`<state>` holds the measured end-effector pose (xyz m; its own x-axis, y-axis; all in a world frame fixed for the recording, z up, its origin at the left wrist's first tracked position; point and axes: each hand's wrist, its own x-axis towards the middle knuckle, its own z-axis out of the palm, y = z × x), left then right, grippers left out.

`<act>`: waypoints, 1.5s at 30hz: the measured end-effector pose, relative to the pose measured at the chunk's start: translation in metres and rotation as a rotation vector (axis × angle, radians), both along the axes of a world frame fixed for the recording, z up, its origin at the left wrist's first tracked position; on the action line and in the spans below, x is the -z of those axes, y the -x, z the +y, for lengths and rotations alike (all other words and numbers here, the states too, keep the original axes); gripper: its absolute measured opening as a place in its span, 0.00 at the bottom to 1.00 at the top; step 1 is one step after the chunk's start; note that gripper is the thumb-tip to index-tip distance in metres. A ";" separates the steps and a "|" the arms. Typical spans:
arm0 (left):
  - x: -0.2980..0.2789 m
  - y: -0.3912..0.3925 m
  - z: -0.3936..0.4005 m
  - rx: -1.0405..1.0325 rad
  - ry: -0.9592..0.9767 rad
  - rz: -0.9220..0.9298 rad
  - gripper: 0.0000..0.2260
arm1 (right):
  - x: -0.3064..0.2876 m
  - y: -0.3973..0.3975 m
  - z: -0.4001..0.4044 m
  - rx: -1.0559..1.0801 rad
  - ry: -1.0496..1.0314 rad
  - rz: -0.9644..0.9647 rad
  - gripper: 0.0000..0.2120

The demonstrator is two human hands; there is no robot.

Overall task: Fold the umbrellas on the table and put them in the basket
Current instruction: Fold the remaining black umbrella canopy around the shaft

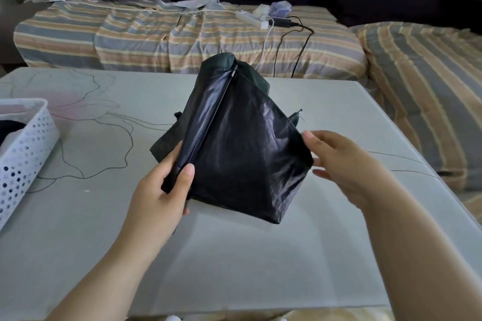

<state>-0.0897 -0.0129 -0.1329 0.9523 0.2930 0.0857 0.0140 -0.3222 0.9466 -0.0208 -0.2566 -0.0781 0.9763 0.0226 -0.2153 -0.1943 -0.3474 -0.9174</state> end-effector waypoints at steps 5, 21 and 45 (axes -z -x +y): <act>0.001 0.003 -0.006 0.096 0.023 -0.023 0.17 | -0.009 -0.002 0.008 0.017 -0.113 -0.190 0.08; 0.007 0.014 -0.004 0.281 -0.110 -0.043 0.24 | -0.032 0.002 0.006 0.021 -0.242 -0.346 0.07; 0.001 0.020 -0.015 0.153 -0.278 -0.115 0.22 | -0.043 0.018 0.018 0.190 0.192 -0.479 0.14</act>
